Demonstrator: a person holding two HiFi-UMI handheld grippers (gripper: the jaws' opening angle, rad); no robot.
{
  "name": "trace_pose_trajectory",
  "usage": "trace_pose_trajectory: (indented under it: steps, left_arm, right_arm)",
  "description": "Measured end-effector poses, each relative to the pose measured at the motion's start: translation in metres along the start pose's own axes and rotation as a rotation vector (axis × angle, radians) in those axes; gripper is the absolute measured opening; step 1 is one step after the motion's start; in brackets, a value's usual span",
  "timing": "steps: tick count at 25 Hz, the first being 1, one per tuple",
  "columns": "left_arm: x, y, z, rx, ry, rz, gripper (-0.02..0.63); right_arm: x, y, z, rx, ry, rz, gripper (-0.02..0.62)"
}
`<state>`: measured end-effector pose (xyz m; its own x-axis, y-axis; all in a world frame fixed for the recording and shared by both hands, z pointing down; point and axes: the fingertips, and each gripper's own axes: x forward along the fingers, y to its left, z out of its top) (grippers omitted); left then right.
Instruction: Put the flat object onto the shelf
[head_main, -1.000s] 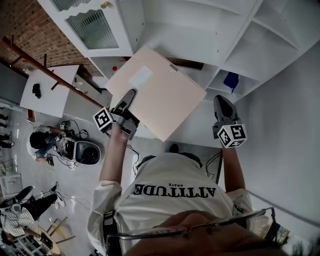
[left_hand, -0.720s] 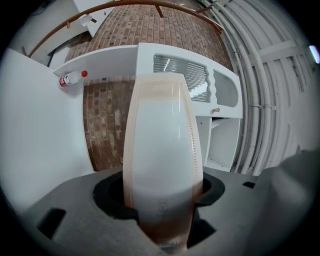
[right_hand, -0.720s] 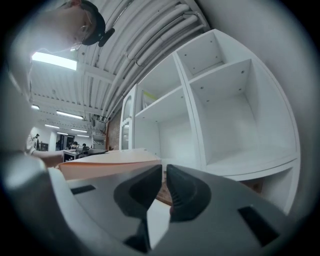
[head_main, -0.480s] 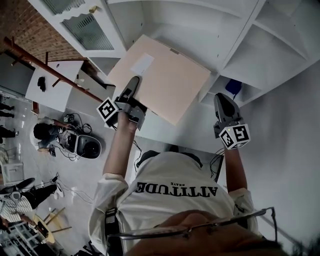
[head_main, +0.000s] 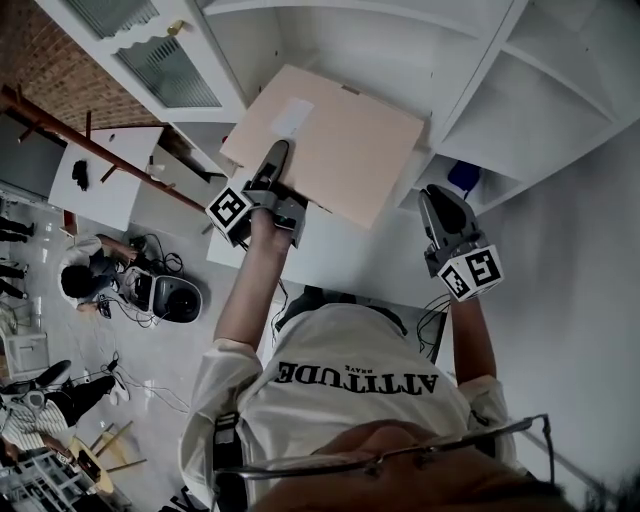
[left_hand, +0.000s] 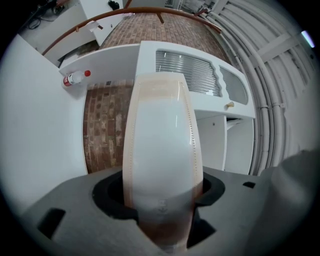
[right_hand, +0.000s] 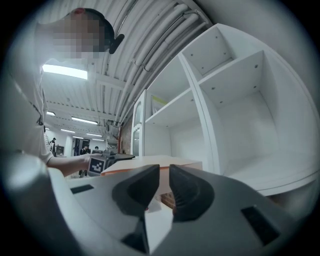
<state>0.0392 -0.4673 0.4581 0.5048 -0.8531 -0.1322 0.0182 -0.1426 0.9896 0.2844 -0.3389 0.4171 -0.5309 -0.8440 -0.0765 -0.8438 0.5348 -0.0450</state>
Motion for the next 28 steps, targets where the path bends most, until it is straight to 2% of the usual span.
trace_pose_trajectory:
  steps: [4,8,13,21,28]
  left_arm:
    - [0.011,0.001,-0.004,-0.02,-0.002,0.001,0.279]
    - [0.019,0.009,0.007,-0.007,-0.064,0.024,0.279]
    - [0.033,0.015,0.011,-0.023,-0.107,0.035,0.281]
    - [0.057,0.021,0.017,-0.03,-0.153,0.025,0.279]
    - [0.077,0.022,0.018,-0.025,-0.179,0.032,0.281]
  right_arm:
    - [0.007,0.012,0.002,-0.007,0.015,0.047,0.089]
    - [0.017,0.022,0.005,0.01,0.017,0.086,0.123]
    - [0.036,0.034,-0.009,-0.024,0.082,0.12,0.159]
    - [0.053,0.025,-0.013,-0.05,0.11,0.058,0.167]
    - [0.068,0.02,-0.023,-0.057,0.138,0.024,0.202]
